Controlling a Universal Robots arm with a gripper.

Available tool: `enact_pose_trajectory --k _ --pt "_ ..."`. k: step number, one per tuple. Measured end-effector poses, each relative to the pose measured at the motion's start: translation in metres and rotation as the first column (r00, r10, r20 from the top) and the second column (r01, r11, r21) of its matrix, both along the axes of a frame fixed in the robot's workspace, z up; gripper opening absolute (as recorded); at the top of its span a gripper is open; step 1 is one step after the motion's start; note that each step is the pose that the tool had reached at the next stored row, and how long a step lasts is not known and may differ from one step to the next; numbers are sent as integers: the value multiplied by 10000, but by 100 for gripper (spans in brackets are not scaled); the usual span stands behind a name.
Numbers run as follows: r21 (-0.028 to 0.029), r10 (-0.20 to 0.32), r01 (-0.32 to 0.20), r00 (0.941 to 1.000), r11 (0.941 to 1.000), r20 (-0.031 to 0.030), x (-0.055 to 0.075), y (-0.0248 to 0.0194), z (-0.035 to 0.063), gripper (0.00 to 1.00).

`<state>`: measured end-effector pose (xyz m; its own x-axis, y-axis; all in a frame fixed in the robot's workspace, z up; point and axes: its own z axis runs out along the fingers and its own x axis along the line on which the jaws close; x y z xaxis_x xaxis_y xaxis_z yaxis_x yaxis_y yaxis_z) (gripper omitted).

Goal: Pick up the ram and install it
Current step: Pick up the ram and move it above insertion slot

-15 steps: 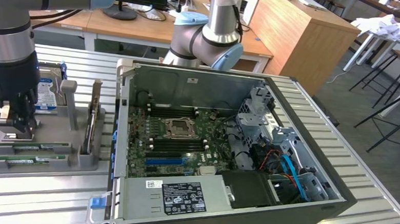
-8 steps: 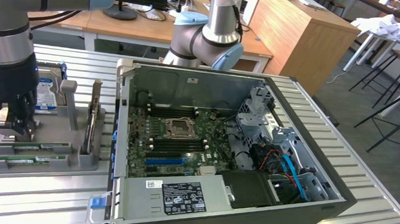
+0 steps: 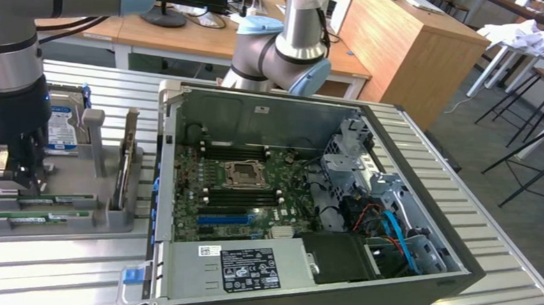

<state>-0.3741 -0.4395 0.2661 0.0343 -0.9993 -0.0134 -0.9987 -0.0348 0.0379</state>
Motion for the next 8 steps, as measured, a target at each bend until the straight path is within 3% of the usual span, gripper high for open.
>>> enact_pose_trajectory --k 8 --pt "0 2 -2 10000 10000 20 0 -1 -55 36"
